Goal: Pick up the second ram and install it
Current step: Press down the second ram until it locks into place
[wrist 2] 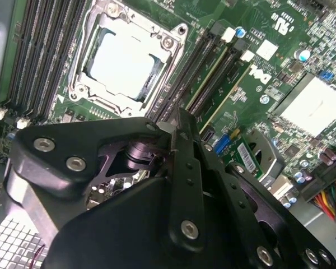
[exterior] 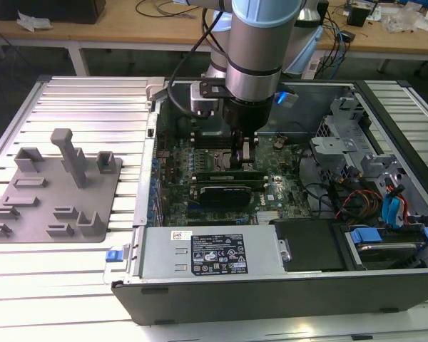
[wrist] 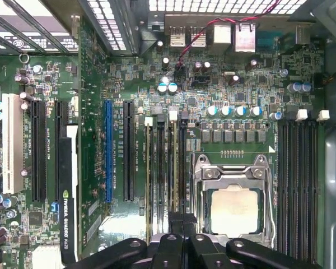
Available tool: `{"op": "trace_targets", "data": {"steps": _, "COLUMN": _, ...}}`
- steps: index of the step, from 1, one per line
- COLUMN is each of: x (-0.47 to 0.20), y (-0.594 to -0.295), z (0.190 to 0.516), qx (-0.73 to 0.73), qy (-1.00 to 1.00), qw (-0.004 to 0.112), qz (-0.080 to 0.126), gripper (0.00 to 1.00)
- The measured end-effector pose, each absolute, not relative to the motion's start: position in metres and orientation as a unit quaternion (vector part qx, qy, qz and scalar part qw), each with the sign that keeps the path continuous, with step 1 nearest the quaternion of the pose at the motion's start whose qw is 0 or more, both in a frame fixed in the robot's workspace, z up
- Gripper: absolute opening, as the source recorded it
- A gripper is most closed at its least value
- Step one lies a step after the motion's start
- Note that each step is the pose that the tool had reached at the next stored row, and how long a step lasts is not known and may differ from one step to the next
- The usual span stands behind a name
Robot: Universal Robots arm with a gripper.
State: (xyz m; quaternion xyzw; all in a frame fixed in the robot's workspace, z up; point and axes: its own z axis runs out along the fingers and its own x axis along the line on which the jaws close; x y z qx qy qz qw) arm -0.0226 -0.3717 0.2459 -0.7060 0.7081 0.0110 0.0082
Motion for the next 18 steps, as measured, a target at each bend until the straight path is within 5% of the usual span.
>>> {"op": "trace_targets", "data": {"steps": 18, "x": 0.023, "y": -0.372, "z": 0.233, "qx": -0.7, "qy": 0.714, "qw": 0.008, "qz": 0.011, "gripper": 0.08}}
